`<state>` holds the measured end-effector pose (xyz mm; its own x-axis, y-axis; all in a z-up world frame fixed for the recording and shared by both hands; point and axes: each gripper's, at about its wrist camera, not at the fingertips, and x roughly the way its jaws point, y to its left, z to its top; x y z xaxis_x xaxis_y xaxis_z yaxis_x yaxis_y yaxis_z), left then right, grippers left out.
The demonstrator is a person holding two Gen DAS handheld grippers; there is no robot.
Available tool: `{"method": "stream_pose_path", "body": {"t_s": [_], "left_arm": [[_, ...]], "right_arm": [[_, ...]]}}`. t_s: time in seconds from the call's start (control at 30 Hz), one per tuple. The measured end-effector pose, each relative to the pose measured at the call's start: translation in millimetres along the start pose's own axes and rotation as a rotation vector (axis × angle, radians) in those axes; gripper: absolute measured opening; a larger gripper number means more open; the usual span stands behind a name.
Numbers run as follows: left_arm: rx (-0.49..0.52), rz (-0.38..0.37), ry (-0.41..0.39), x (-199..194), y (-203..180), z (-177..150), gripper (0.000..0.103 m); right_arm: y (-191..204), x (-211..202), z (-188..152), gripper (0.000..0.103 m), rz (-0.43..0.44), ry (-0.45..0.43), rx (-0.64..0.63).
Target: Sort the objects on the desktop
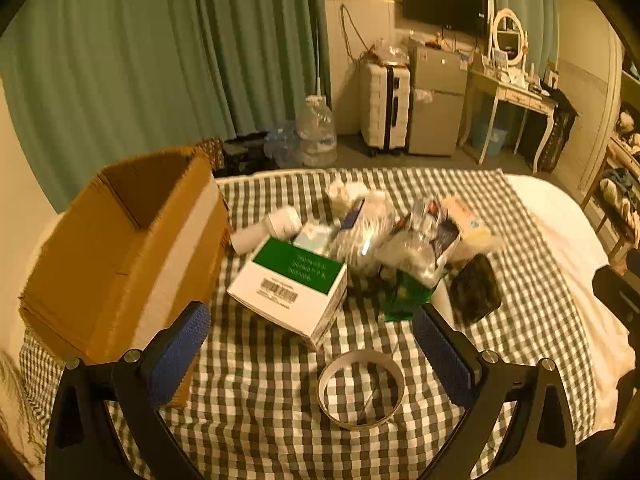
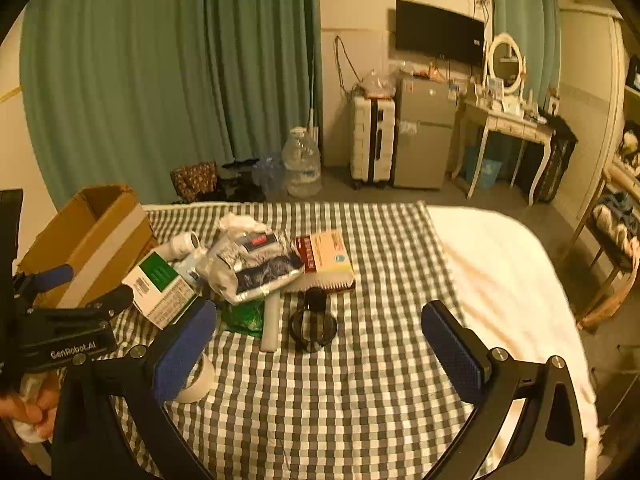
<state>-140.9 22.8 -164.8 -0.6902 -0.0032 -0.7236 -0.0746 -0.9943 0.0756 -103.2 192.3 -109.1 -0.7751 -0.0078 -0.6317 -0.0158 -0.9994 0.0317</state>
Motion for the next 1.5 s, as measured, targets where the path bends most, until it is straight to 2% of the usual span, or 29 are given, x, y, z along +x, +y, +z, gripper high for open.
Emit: {"method": "stream_pose_path", "body": {"t_s": [0.2,0.37,0.63,0.83,0.9,1.13,1.37,1.43,1.5], "left_arm": [[0.022,-0.008,0.058,31,-6,-12,0.103],[0.008,-0.065,0.099,45,-8,-19,0.103],[0.020,-0.080,0.169,64,-16,-35,0.103],[-0.012,-0.084,0.241,85,-14,-47,0.103],[-0.027,-0.107,0.268,93,-13,-53,0.103],[-0.026,-0.141,0.266,95,-14,-58,0.103],[-0.086,-0.228,0.305,102,-7,-66,0.103],[-0.079,-0.251,0.328,106,-10,-71,0.103],[-0.046,-0.238,0.346,109,-16,-76,0.103]], "right_arm": [[-3,36,-8,0.103,-0.001,0.045,0.008],[-3,60,-7,0.103,-0.003,0.076,0.018],[-7,88,-9,0.103,-0.021,0.105,0.035],[-15,109,-20,0.103,-0.015,0.150,0.056],[-14,114,-22,0.103,-0.005,0.156,0.052],[-4,142,-38,0.102,-0.010,0.221,-0.008],[-5,163,-46,0.093,-0.034,0.286,0.000],[-4,168,-46,0.090,-0.029,0.297,0.001],[-2,174,-46,0.087,-0.026,0.303,-0.005]]}}
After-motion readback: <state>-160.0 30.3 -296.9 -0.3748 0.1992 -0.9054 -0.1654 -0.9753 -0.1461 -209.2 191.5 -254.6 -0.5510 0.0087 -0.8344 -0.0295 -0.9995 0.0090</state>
